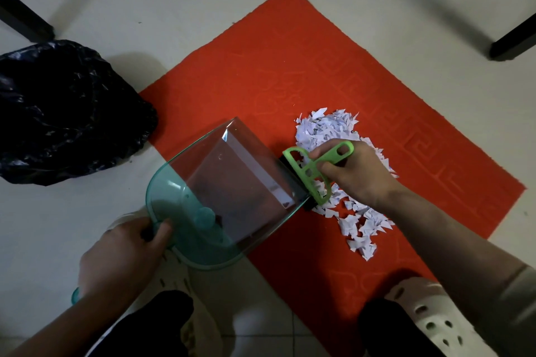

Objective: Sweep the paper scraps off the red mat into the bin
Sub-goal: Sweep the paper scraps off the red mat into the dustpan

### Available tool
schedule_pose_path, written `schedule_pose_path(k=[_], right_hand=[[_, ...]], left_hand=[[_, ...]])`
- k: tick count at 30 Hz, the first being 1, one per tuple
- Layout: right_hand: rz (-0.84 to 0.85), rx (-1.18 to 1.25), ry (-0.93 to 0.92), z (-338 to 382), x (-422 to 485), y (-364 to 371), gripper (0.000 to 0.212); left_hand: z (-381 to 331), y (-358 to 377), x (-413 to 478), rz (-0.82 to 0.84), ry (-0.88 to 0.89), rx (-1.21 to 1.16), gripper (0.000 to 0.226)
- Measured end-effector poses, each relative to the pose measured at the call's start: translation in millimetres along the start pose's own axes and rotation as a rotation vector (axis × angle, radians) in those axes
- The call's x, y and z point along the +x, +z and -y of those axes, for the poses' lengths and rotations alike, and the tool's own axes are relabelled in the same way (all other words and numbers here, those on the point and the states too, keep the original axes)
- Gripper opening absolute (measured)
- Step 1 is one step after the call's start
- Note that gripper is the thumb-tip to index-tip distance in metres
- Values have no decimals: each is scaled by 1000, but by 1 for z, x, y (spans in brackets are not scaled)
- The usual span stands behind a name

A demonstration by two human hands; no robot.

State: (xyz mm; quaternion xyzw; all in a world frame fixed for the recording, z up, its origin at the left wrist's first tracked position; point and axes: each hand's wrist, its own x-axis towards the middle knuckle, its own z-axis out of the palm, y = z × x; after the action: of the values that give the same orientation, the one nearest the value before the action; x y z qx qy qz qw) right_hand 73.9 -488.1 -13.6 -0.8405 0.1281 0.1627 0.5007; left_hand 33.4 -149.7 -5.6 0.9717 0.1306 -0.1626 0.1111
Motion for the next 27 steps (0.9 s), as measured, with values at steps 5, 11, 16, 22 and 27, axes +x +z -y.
schedule_pose_path(k=[5,11,16,22,27], right_hand=[[-106,-136,-66,3,4,-16,20],[26,-59,-74,9,0,-11,20],[-13,-108,-44,2,0,-10,22],[38,-99,-73,8,-3,-22,19],[70,-164,-76,-2,-4,-16,19]], left_hand=[[-4,-1,-2,26,8,11,40],[-3,0,1,53,-9,6,37],[-10,-3,-2,59,10,30,35],[-14,-4,-3,39,21,47,36],[-11,-1,-1,31,33,47,36]])
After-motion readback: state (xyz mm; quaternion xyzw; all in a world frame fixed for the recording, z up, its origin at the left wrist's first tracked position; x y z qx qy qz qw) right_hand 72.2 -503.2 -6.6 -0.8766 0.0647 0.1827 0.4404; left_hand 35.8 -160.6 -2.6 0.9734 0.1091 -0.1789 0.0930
